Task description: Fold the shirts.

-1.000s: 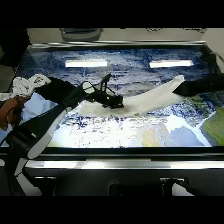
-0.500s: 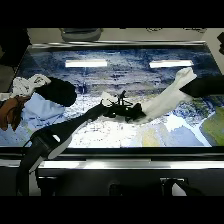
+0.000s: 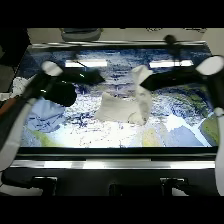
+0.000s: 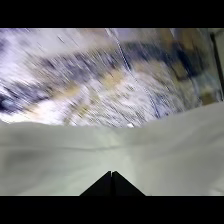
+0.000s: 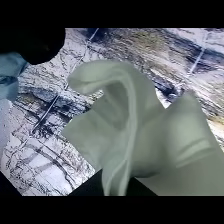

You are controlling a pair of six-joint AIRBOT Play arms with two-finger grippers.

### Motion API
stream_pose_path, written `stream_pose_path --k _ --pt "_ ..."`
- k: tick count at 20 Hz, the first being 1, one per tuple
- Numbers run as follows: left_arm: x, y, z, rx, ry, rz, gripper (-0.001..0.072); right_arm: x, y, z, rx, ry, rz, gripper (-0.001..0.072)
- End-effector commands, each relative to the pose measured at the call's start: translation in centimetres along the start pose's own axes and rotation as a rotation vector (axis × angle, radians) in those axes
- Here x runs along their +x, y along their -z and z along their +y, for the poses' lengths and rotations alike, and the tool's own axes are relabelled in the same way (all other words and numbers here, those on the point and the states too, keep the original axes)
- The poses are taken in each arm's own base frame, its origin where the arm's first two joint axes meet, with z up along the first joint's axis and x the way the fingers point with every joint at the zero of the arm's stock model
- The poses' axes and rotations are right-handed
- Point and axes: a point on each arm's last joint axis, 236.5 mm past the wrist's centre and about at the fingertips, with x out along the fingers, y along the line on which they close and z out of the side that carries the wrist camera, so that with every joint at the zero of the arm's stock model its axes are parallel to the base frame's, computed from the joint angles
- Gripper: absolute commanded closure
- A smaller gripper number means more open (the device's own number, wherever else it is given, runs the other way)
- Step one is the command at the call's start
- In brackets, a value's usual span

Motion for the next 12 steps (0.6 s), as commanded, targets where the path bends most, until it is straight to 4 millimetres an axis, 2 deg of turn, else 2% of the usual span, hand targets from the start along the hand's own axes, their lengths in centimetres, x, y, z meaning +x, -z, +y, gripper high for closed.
stream_pose_path --k 1,3,5,6,7,8,10,12 --pt "-13.6 -5.2 4.3 0.055 -0.216 -0.206 0.0676 10.6 0.5 4.2 0.038 -0.111 0.015 0.0656" --pt "-18.3 -6.4 4.5 0.052 -0.249 -0.291 0.0676 15.9 2.5 5.7 0.115 -0.182 0.055 0.0656" --pt "-21.2 -6.6 4.1 0.057 -0.268 -0.335 0.0676 19.9 4.6 6.6 0.203 -0.230 0.093 0.0652" --pt "-21.9 -6.6 3.9 0.061 -0.271 -0.345 0.0676 21.4 5.9 6.6 0.256 -0.242 0.123 0.0497" --pt "-22.1 -6.6 3.6 0.068 -0.271 -0.348 0.0675 22.2 6.9 6.4 0.307 -0.249 0.156 0.0220" --pt "-22.1 -6.5 3.5 0.069 -0.269 -0.347 0.0675 22.1 7.4 5.7 0.311 -0.241 0.172 0.0110" --pt "-21.8 -6.4 3.6 0.067 -0.268 -0.340 0.0675 20.0 7.3 2.8 0.275 -0.186 0.184 0.0109" --pt "-21.5 -6.0 4.0 0.073 -0.273 -0.326 0.0675 15.4 6.8 -2.4 0.228 -0.076 0.191 0.0109"
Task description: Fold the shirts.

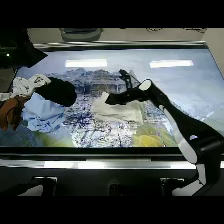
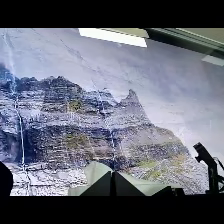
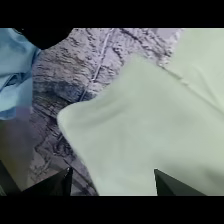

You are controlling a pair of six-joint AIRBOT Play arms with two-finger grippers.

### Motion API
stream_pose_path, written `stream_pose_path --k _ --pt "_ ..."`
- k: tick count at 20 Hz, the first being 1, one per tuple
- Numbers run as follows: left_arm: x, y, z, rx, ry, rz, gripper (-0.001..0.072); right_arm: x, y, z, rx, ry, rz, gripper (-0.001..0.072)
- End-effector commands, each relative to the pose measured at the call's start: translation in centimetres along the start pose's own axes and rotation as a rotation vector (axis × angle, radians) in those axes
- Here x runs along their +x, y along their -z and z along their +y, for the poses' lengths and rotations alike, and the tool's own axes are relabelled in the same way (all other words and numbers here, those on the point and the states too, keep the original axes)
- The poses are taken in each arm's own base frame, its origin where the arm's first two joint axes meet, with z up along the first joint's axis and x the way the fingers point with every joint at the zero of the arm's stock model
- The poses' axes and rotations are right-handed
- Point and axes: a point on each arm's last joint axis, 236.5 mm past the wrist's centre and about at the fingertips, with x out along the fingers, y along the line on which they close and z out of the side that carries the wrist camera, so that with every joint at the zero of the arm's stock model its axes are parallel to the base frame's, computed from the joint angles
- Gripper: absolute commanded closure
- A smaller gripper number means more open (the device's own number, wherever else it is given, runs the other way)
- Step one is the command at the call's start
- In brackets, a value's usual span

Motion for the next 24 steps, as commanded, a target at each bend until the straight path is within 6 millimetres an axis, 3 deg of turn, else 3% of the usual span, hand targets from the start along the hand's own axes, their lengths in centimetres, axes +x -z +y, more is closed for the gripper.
stream_pose_path --k 1,3,4,5,7,9,13,14,15,16,18,21,22,24 --pt "-0.3 0.4 0.7 0.010 -0.017 0.008 0.0675 -7.0 0.1 -6.5 -0.015 0.172 0.031 0.0108" --pt "0.1 1.0 1.0 0.010 -0.020 0.024 0.0675 -14.0 2.4 -11.9 0.040 0.318 0.101 0.0107" --pt "0.3 1.3 1.2 0.006 -0.022 0.033 0.0674 -16.6 4.8 -14.3 0.102 0.369 0.170 0.0108" --pt "0.4 1.6 1.3 0.003 -0.022 0.040 0.0675 -17.9 7.3 -15.8 0.156 0.379 0.232 0.0107" --pt "0.7 2.0 1.5 -0.004 -0.024 0.053 0.0674 -16.8 11.1 -16.5 0.254 0.325 0.284 0.0104" --pt "1.0 2.5 1.4 -0.004 -0.019 0.065 0.0674 -13.1 11.8 -16.1 0.310 0.252 0.205 0.0084" --pt "1.4 3.0 0.2 0.010 0.000 0.079 0.0674 -6.8 10.8 -15.3 0.416 0.147 0.066 0.0045" --pt "1.5 3.1 -0.1 0.014 0.005 0.082 0.0674 -5.9 10.4 -15.2 0.442 0.128 0.046 0.0134" --pt "1.5 3.2 -0.3 0.017 0.009 0.084 0.0674 -5.6 9.5 -14.9 0.449 0.105 0.007 0.0445" --pt "1.6 3.3 -0.5 0.021 0.013 0.087 0.0674 -5.9 7.7 -14.1 0.416 0.061 -0.049 0.0659" --pt "1.6 3.3 -0.5 0.021 0.013 0.088 0.0674 -8.8 3.2 -11.5 0.250 -0.033 -0.154 0.0658" --pt "1.9 3.4 -0.4 0.019 0.012 0.093 0.0674 -17.0 -2.4 -7.2 0.056 -0.072 -0.235 0.0658" --pt "2.0 3.5 -0.3 0.017 0.011 0.096 0.0674 -19.8 -3.7 -6.3 0.022 -0.062 -0.264 0.0658" --pt "2.4 3.6 -0.1 0.013 0.010 0.104 0.0674 -24.9 -5.1 -6.9 0.030 -0.019 -0.324 0.0658"
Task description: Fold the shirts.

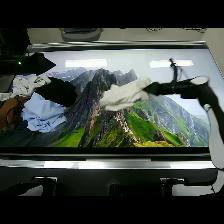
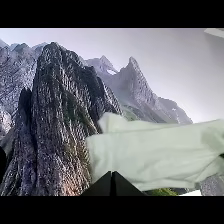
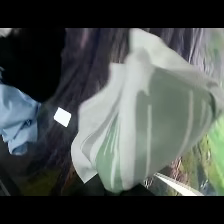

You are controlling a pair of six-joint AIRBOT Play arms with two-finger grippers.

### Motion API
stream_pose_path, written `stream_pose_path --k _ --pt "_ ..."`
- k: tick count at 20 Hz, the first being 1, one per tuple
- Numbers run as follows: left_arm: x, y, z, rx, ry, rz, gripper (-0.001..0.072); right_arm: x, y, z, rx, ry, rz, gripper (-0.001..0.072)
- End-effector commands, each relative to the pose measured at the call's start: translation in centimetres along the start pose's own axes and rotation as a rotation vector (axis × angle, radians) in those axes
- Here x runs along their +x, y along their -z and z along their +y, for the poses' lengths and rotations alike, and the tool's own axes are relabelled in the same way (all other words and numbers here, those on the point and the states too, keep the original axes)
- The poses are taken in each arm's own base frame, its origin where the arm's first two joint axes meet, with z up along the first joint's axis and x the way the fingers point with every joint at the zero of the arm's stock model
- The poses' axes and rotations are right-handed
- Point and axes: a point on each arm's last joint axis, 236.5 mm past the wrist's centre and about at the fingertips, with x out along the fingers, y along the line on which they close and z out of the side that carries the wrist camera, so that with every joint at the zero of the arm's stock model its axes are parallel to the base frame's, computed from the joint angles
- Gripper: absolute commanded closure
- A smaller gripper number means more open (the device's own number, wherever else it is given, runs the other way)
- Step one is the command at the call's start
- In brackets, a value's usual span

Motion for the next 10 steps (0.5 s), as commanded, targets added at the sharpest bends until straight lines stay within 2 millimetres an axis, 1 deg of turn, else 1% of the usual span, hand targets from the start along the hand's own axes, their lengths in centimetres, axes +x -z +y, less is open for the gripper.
stream_pose_path --k 1,2,3,5,7,9,10 --pt "0.6 0.3 0.1 -0.002 0.001 0.012 0.0674 -7.7 -4.1 1.3 -0.037 0.009 -0.086 0.0658" --pt "0.7 0.4 0.0 -0.001 0.003 0.016 0.0674 -9.1 -4.1 -0.1 -0.005 0.029 -0.096 0.0658" --pt "0.9 0.5 0.0 0.000 0.005 0.021 0.0674 -10.6 -3.5 -2.1 0.022 0.079 -0.090 0.0658" --pt "1.1 1.0 -0.2 0.009 0.008 0.037 0.0674 -13.5 -1.6 -6.6 0.047 0.220 -0.047 0.0657" --pt "1.1 1.1 -0.3 0.010 0.010 0.043 0.0674 -16.7 0.5 -10.5 0.078 0.347 -0.003 0.0657" --pt "1.2 1.2 -0.4 0.010 0.011 0.044 0.0674 -20.0 1.9 -13.6 0.117 0.448 0.003 0.0657" --pt "1.2 1.2 -0.4 0.011 0.012 0.046 0.0674 -21.5 2.4 -14.8 0.136 0.487 -0.005 0.0657"
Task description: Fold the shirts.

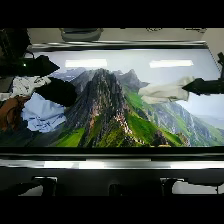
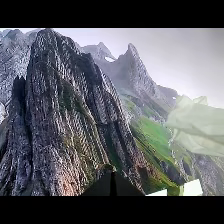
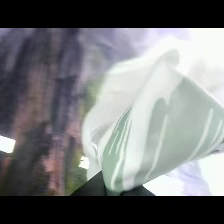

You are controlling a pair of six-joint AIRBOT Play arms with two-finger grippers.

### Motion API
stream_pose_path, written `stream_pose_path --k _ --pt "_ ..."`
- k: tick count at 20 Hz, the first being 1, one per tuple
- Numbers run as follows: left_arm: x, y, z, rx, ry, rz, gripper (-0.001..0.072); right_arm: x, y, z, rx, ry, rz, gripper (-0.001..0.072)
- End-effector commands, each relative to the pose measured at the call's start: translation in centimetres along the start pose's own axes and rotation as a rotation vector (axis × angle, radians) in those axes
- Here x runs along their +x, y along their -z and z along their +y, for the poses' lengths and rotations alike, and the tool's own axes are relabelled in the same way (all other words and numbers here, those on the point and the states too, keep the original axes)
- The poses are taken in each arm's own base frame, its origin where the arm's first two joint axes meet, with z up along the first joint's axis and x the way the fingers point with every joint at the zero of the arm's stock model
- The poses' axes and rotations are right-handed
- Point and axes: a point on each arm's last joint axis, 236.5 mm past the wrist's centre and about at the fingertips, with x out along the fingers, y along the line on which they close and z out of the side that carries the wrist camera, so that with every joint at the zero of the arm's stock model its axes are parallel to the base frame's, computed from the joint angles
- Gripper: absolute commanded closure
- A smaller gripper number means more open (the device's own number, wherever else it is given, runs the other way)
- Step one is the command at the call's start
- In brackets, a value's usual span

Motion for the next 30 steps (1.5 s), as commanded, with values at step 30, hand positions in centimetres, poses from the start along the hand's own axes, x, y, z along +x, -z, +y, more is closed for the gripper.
stream_pose_path --k 30 --pt "2.1 1.8 -2.4 0.033 0.043 0.064 0.0674 -8.8 32.7 -14.1 0.880 0.565 0.262 0.0656"
